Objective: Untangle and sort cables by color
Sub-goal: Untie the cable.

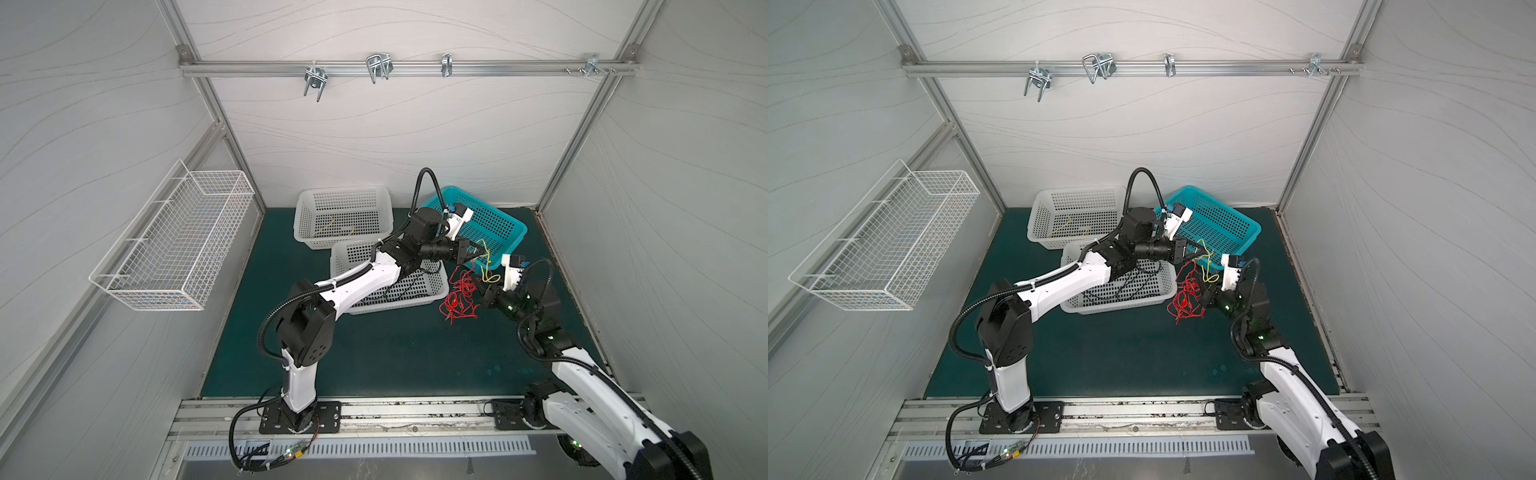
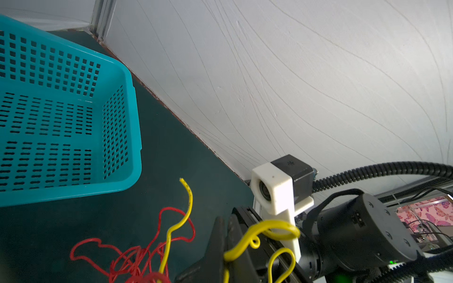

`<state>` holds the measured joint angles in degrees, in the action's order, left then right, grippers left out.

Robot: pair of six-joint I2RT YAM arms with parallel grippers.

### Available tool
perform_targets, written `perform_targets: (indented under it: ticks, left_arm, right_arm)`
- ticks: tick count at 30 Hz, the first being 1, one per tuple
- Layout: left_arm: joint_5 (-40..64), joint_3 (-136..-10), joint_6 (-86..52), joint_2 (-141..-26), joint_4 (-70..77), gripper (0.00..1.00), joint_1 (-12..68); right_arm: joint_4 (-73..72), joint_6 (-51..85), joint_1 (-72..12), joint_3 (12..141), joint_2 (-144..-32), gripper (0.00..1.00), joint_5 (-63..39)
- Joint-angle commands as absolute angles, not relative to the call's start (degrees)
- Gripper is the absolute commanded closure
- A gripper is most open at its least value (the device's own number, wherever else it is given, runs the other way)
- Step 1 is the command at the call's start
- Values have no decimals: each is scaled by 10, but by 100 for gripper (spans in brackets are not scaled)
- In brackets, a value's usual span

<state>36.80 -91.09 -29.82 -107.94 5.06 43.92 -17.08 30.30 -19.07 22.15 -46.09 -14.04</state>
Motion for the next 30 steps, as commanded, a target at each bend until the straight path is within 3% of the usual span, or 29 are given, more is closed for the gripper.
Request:
perform_targets:
  ticks: [1, 3, 15, 23, 25, 27, 30]
  left_arm:
    - [355, -921, -331, -1067, 89, 100, 440]
    - [354, -920, -337, -1067, 95, 100, 440]
    - [336, -924, -403, -1078, 136, 100, 444]
    - [322, -931, -411, -1089, 122, 100, 452]
    - [323, -931, -417, -1089, 124, 100, 453]
    - [324, -928, -422, -1091, 129, 100, 454]
    - [323, -929, -419, -1090, 122, 100, 455]
  right_arm:
    - [-170, 311, -193, 210, -434, 100, -90]
    - [-169, 312, -194, 200, -416, 100, -91]
    - [-244, 314, -209, 193, -421, 70, -173]
    - [-325, 317, -233, 223, -507, 64, -163]
    - [-326, 315, -240, 230, -524, 65, -138]
    - [-338, 315, -241, 229, -539, 73, -113]
    - [-340, 316, -241, 225, -554, 99, -83]
